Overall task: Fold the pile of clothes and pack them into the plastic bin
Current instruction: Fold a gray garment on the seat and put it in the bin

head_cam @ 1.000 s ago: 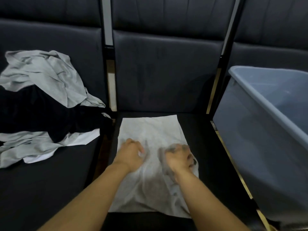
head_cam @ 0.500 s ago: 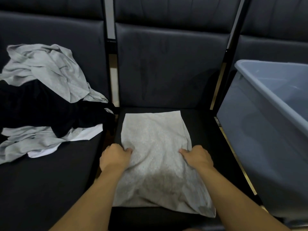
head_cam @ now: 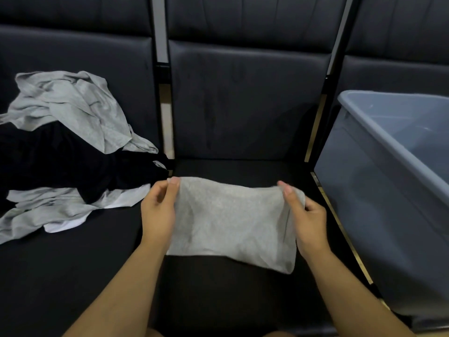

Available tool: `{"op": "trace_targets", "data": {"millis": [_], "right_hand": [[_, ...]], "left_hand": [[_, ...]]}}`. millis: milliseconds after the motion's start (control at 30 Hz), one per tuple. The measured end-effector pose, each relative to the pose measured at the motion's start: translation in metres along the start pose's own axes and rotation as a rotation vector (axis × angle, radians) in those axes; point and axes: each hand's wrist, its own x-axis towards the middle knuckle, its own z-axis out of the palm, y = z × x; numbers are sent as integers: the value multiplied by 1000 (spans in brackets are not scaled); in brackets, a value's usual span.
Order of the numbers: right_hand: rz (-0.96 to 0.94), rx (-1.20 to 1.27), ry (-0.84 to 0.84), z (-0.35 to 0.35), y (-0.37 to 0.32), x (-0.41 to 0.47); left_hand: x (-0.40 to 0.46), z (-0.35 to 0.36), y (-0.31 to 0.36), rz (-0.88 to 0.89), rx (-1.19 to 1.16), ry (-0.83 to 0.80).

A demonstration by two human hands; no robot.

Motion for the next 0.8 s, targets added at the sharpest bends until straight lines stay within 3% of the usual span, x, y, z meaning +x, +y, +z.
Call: {"op": "trace_targets", "data": {"millis": [167, 367, 567, 700, 800], "right_hand": [[-159, -169, -127, 3, -25, -3], [-104, -245, -194, 2, -25, -1], [238, -133, -241, 4, -2, 18], [342, -459, -249, 3, 31, 30], [245, -768, -118, 3, 40, 35]], "left_hand": [[-4, 5, 15, 177, 156, -35], [-4, 2, 27, 98, 269, -48], [18, -3, -1, -37, 537, -116], [17, -3, -30, -182, 781, -190], [13, -4, -30, -144, 1080, -132]]}}
